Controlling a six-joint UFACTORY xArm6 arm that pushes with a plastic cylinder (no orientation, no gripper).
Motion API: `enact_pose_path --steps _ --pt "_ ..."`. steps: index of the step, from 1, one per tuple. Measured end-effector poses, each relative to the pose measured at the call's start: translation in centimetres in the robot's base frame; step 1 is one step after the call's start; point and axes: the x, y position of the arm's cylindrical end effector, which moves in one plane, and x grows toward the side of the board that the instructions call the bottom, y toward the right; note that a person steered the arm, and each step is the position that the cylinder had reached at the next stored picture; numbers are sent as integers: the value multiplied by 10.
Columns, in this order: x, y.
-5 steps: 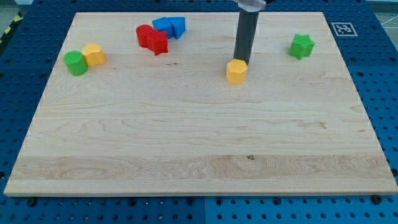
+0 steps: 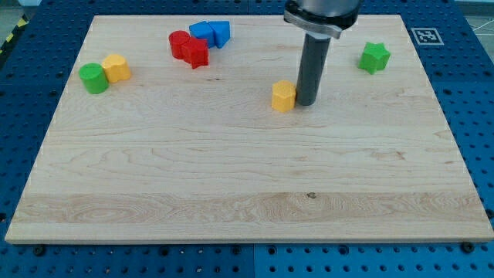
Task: Move the yellow hexagon towards the center left
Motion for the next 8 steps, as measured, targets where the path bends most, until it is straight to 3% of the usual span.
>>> enact_pose_path --steps 6,8 --pt "0 -175" --pt "0 -201"
